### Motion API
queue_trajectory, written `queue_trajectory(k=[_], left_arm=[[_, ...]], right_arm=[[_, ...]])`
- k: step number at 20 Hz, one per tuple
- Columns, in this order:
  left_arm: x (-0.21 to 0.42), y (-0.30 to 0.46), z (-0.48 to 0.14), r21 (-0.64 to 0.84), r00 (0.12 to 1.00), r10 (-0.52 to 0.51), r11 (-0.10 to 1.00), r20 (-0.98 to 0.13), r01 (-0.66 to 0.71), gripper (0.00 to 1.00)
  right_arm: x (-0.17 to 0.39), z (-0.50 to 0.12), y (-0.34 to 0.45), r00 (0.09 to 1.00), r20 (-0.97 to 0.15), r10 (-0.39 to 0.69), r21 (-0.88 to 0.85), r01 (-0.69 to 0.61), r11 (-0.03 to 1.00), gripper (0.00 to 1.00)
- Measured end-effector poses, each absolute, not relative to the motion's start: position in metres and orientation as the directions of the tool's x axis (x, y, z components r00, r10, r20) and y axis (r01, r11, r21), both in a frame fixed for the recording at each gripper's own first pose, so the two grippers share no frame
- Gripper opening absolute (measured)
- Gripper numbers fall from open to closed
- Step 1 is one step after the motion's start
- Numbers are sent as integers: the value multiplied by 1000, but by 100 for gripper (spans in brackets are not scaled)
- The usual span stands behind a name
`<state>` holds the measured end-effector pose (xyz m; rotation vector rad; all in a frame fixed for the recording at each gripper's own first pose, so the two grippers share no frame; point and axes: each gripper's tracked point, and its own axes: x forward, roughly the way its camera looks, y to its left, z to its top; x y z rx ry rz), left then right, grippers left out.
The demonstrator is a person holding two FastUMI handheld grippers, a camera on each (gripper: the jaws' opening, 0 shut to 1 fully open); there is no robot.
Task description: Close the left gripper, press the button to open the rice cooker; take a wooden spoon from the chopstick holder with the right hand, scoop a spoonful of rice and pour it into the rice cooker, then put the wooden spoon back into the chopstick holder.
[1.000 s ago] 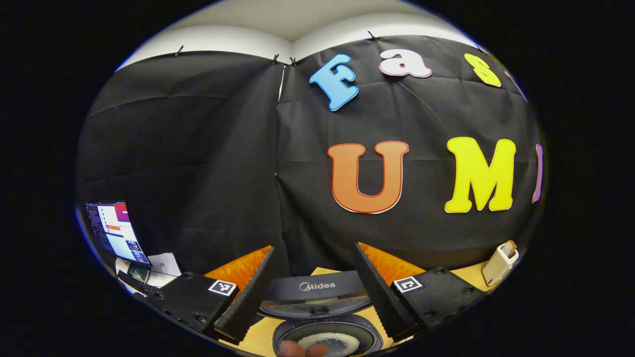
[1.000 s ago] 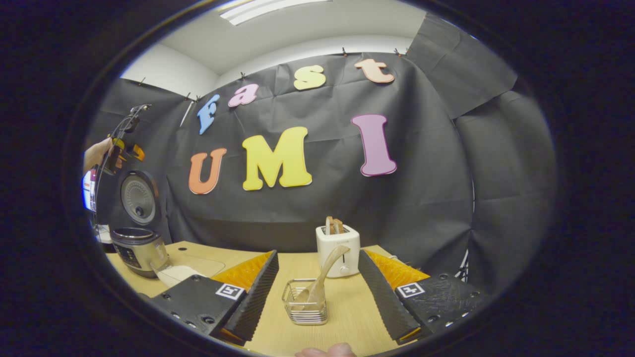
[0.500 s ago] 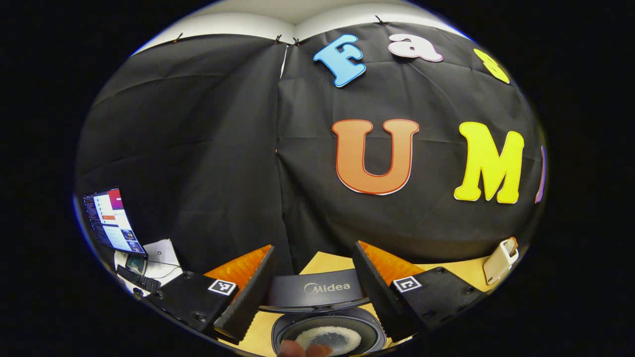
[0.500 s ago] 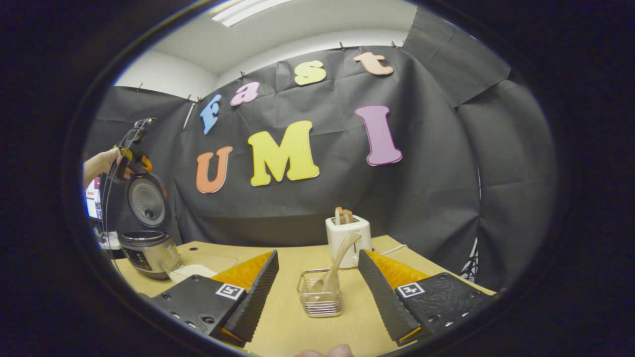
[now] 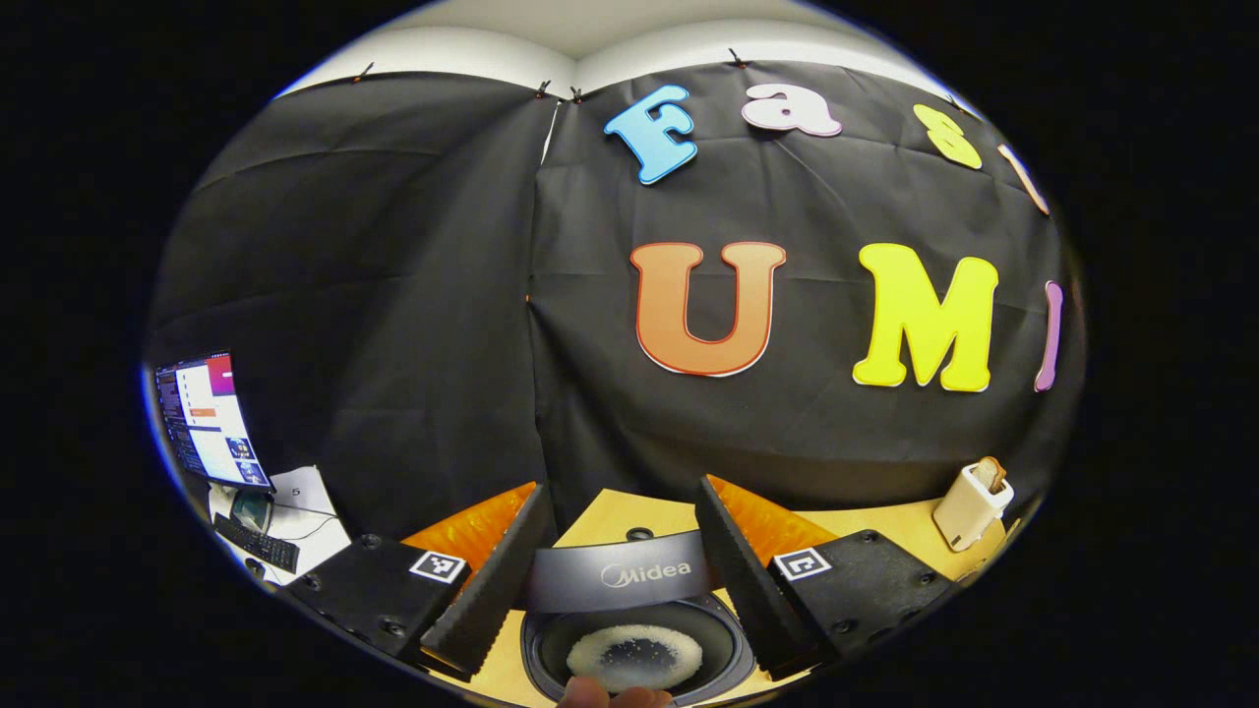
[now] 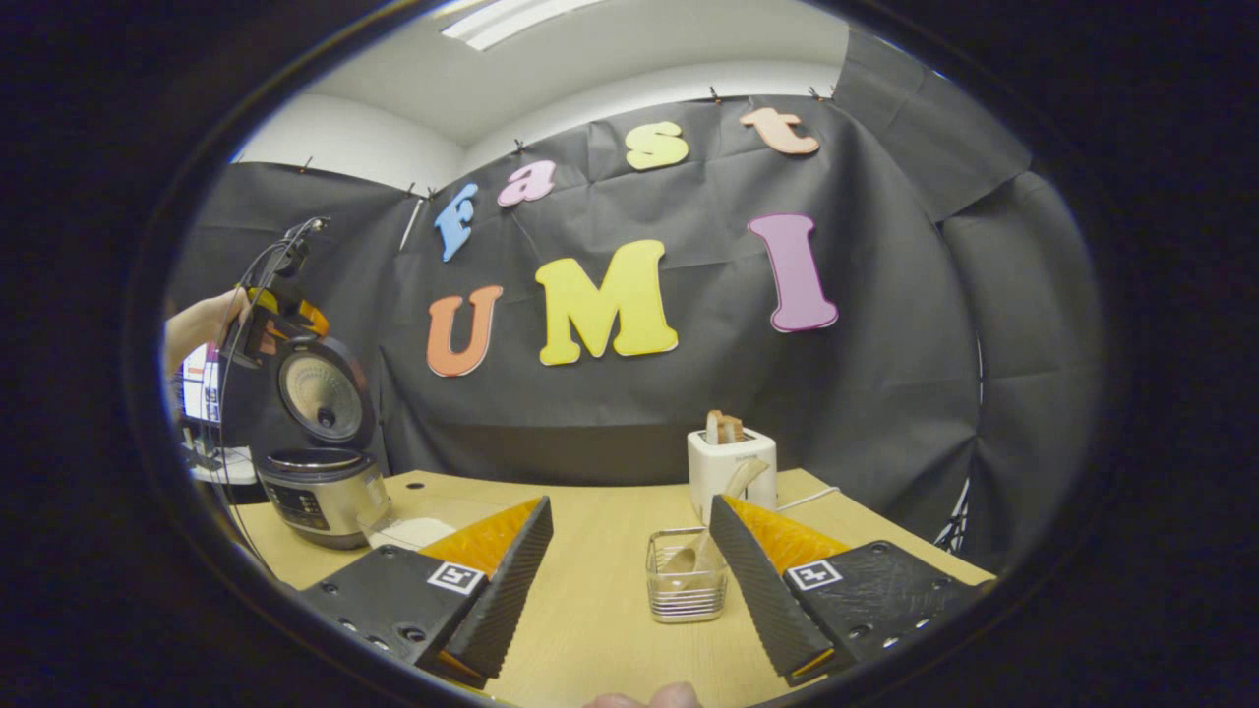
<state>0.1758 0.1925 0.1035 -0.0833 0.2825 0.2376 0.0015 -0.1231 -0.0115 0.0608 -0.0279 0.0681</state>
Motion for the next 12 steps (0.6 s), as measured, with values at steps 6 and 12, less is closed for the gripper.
queue_trajectory(k=[6,12], left_arm=[[118,163,63,-55,934,206,971,-292,-231,98],[79,139,5,-36,929,223,969,-296,-244,98]], right_arm=[[-2,-13,-110,997,25,79,116,-82,990,95],[-2,-31,-107,997,-10,75,182,-72,981,99]])
